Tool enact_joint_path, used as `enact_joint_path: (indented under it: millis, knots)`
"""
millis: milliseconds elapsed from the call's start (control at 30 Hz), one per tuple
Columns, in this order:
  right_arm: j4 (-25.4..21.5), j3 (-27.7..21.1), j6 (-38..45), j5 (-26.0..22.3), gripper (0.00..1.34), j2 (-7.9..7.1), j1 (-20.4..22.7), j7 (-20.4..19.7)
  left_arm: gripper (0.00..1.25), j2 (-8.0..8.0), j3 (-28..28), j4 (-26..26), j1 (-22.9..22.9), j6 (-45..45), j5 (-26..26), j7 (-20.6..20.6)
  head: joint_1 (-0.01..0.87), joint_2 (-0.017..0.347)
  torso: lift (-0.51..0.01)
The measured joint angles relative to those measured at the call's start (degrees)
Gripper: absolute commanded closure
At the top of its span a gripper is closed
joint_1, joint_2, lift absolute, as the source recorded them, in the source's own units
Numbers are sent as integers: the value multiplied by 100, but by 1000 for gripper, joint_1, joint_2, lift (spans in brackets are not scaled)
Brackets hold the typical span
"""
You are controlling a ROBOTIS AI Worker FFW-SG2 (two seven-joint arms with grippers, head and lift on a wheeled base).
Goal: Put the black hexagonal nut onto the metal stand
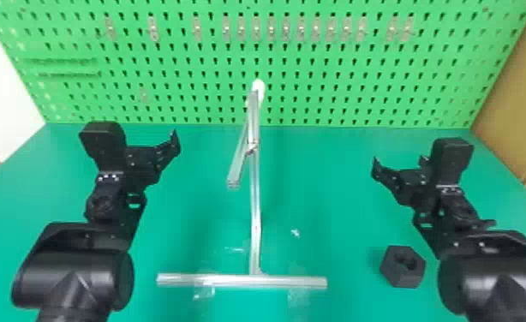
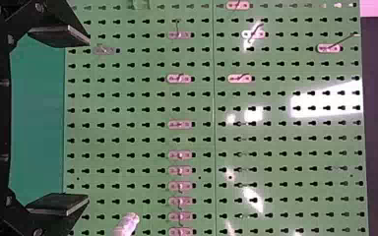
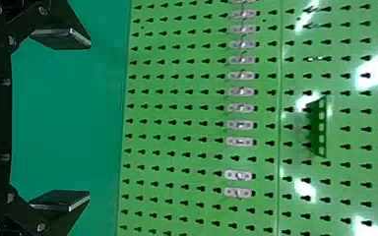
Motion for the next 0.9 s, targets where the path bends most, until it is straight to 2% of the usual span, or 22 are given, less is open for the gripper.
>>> enact_joint_path:
  millis: [567, 900]
  knots:
    - [346, -518, 963, 587, 213, -14, 153, 615, 156, 0, 5, 0, 2, 0, -3, 0, 693, 81, -1]
    - [562, -670, 1410, 815, 209, -51, 205, 781, 156, 0, 8, 0, 10, 0, -6, 0, 693, 81, -1]
